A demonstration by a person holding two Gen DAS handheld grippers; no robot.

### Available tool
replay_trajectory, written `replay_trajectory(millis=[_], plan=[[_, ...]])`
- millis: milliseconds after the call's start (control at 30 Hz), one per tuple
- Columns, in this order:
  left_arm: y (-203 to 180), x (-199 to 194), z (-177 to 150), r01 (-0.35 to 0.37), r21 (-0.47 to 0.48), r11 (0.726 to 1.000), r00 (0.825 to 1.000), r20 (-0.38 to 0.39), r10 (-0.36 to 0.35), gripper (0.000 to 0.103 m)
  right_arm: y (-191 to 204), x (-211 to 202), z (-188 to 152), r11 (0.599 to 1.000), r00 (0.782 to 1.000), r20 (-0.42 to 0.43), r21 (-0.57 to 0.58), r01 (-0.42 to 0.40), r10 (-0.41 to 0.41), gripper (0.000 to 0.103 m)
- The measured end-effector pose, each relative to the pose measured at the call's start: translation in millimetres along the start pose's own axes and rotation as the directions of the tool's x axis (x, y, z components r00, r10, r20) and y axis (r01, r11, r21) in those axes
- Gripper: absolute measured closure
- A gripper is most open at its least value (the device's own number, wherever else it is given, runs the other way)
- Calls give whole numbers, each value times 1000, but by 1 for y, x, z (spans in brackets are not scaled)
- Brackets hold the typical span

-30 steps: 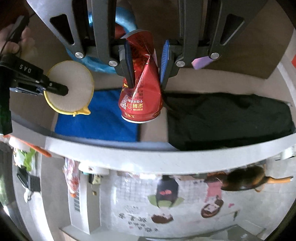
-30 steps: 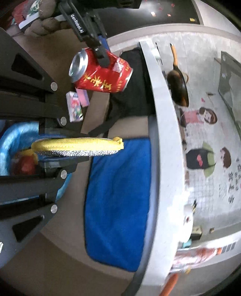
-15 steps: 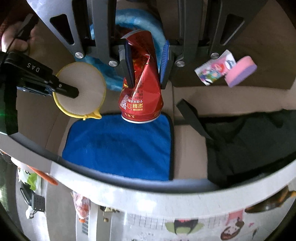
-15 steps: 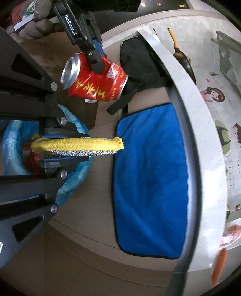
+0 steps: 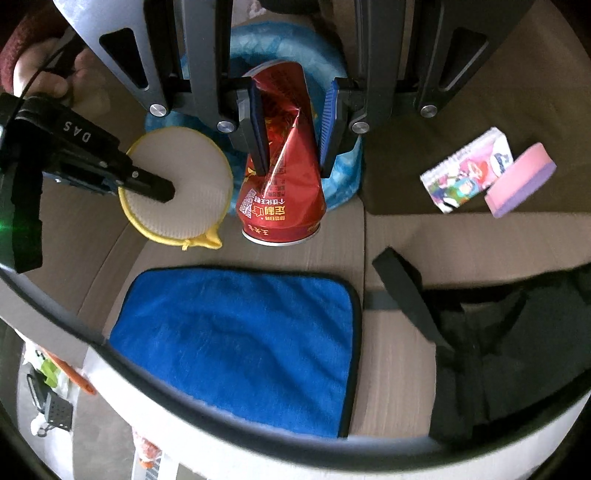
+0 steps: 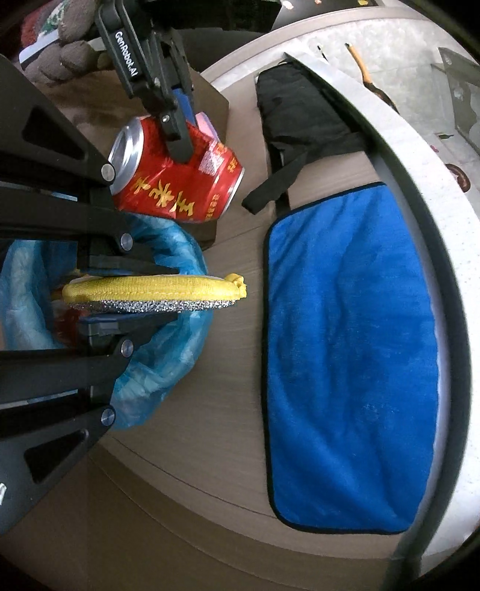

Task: Collect trash
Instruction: 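Carry the red can and yellow lid over the blue bin and open both tools, then move both open tools back toward the tissue pack and purple sponge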

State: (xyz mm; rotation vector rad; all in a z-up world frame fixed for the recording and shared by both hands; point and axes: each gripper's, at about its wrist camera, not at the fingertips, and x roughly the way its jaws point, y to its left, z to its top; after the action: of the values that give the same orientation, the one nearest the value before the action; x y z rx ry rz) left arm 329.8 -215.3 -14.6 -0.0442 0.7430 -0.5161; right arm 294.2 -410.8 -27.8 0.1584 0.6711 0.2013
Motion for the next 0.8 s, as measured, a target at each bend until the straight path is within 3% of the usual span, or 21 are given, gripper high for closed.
replay_trajectory(millis=[167, 300, 333, 367, 433, 533, 800], plan=[[7, 14, -4, 14, -27, 1000, 999, -36, -15, 76, -1, 5, -2, 1000, 1000, -12, 4, 7, -7, 90], [14, 22, -7, 63, -65, 996, 996, -65, -67, 76, 1, 9, -3, 1000, 1000, -21, -1, 16, -16, 87], [17, 23, -7, 88, -79, 993, 994, -65, -93, 74, 2, 9, -2, 1000, 1000, -21, -5, 20, -20, 81], [19, 23, -6, 96, -85, 992, 993, -61, -101, 73, 5, 9, -3, 999, 999, -17, -14, 32, -32, 63], [26, 18, -6, 88, -100, 991, 995, -33, -92, 64, 8, 6, -3, 999, 999, -7, -22, 42, -42, 44], [40, 8, -2, 99, -144, 985, 995, 1, -100, 49, 11, 0, -3, 999, 999, 0, -20, 41, -41, 44], [70, -35, 0, -10, -157, 987, 998, 54, 19, 49, 22, -12, -5, 999, 1000, 0, 14, 29, -29, 44]])
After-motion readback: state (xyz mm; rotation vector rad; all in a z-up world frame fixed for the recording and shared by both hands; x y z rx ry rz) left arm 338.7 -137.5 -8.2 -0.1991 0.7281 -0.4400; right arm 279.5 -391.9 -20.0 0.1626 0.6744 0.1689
